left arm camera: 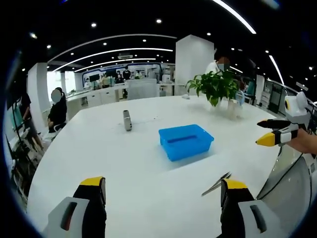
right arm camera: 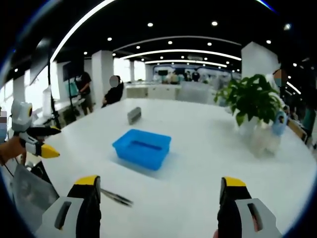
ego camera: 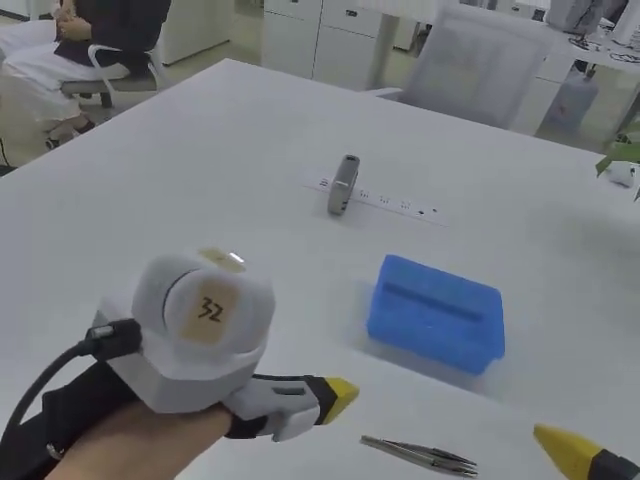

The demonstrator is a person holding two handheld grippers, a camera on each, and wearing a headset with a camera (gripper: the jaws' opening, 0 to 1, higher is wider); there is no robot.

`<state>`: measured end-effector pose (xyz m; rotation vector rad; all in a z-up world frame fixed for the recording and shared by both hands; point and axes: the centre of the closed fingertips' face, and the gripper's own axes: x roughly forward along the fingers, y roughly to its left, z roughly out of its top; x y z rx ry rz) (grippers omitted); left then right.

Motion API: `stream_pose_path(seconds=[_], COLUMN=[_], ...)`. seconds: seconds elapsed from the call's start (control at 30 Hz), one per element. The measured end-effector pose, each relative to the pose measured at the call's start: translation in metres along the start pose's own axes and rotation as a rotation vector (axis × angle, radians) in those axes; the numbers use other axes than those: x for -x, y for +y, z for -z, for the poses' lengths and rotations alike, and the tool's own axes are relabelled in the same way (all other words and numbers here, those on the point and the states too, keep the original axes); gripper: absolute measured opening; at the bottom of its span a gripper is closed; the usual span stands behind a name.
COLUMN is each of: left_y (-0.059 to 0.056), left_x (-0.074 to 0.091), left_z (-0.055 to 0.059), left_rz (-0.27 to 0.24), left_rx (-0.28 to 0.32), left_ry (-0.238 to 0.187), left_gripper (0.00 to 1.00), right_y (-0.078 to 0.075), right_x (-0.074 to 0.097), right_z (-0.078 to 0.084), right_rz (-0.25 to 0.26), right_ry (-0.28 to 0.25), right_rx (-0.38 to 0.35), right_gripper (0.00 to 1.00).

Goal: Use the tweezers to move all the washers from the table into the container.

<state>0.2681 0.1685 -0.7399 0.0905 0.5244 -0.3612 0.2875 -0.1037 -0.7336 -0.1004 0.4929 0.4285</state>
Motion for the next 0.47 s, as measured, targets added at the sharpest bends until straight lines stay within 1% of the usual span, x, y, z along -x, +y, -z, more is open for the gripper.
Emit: stream_pose_path(seconds=[0.1, 0.33, 0.47], left_y=[0.0, 0.0035, 0.0024], left_x=[0.0008, 0.0016, 0.0015], left_z=[0.0007, 0.0009, 0.0008], left_rz=[-0.001, -0.009, -0.006], left_rx=[-0.005, -0.001, 0.003], left_ry=[0.004, 0.001, 0.0], left_gripper=[0.99, 0.99, 0.99], right_y=[-0.001, -0.0026, -0.0028], right_x=[0.0002, 0.0006, 0.0002], right_z=[0.002, 0.0004, 0.0008], right_rz=[0.004, 0.005, 0.005], right_ry=[0.009, 0.006, 0.01], right_rx=[0.004, 0.007, 0.012], right_gripper=[0.99, 0.99, 0.99])
